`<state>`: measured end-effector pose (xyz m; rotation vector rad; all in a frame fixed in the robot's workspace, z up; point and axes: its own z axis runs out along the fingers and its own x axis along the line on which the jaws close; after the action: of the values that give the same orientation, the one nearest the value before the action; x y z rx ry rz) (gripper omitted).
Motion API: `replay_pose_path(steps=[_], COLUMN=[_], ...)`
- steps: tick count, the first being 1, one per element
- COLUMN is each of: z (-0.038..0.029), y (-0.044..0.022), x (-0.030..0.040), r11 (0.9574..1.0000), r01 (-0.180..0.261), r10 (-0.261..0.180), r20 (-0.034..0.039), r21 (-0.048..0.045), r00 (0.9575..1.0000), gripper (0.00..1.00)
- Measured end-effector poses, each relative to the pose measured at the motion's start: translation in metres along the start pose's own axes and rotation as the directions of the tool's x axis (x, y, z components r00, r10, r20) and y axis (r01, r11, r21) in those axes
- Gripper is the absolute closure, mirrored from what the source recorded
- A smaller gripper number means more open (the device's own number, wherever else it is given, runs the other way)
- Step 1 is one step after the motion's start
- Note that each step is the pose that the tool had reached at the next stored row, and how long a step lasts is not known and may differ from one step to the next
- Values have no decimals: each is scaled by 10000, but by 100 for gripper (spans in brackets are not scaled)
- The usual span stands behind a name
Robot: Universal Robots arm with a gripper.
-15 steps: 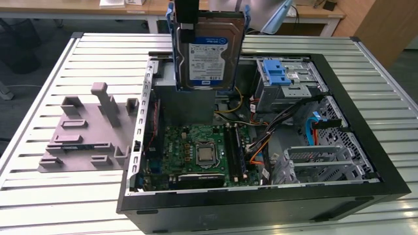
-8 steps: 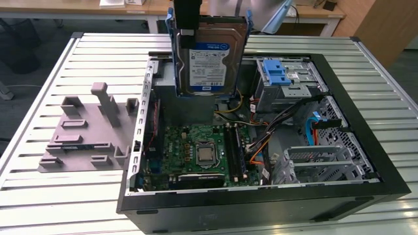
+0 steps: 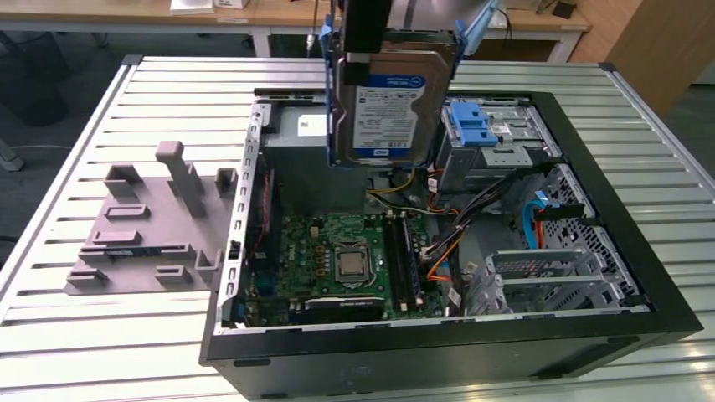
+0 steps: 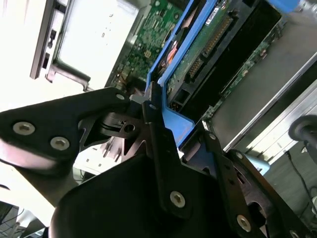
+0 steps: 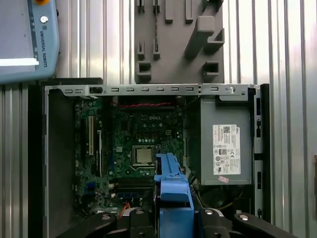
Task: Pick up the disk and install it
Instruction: 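Pick up the disk, then insert the disk into the insertion slot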
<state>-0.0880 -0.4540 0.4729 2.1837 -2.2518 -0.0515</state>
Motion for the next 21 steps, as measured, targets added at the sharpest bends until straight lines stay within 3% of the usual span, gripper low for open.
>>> replay_pose_path(steps=[6,21], z=[-6,-7], y=[-250,-278], x=[-8,7], r11=[10000,10000], r01=[1,0], r10=[-1,0], r20=[-2,-1], r21=[-1,-1], r00=[10000,10000], gripper=[64,64])
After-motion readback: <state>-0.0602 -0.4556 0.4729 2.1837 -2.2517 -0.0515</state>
